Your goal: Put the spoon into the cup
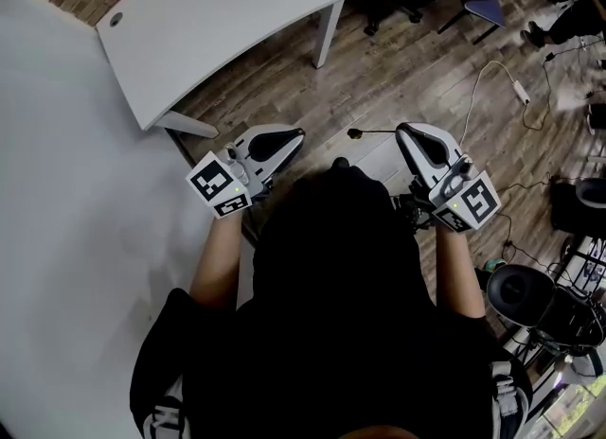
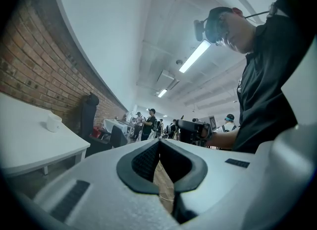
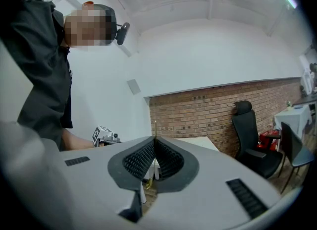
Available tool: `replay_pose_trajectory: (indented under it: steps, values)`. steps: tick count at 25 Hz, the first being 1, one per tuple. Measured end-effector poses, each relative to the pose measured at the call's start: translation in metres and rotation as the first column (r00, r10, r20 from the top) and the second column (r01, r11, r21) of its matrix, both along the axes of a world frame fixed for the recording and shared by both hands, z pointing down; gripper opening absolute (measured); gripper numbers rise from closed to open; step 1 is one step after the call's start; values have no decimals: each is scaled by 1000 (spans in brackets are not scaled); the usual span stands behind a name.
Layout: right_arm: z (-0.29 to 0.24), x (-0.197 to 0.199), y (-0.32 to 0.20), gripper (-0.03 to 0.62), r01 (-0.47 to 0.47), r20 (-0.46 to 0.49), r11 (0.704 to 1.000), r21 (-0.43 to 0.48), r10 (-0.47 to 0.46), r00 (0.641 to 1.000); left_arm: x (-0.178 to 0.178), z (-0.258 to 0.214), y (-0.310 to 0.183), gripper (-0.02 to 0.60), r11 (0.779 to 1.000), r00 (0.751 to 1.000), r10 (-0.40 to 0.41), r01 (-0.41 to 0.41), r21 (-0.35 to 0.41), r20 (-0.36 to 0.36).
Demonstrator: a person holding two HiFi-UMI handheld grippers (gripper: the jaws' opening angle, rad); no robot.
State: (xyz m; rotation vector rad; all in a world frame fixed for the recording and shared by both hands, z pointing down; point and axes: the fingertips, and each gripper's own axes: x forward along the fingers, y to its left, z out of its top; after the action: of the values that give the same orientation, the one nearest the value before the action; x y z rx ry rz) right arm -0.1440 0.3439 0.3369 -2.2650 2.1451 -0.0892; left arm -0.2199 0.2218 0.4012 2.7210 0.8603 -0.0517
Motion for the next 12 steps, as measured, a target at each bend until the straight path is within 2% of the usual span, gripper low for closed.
replay_pose_trajectory:
  steps: [7, 12]
  values:
    - [-3, 12, -13, 9, 8, 17, 1000, -7, -7, 1000, 5, -11, -18, 17, 999, 999, -42, 41, -35, -23]
    - [2, 27, -41, 8, 38, 12, 999, 6, -38, 999, 7, -2, -39, 17, 996, 997, -83, 83, -21, 4]
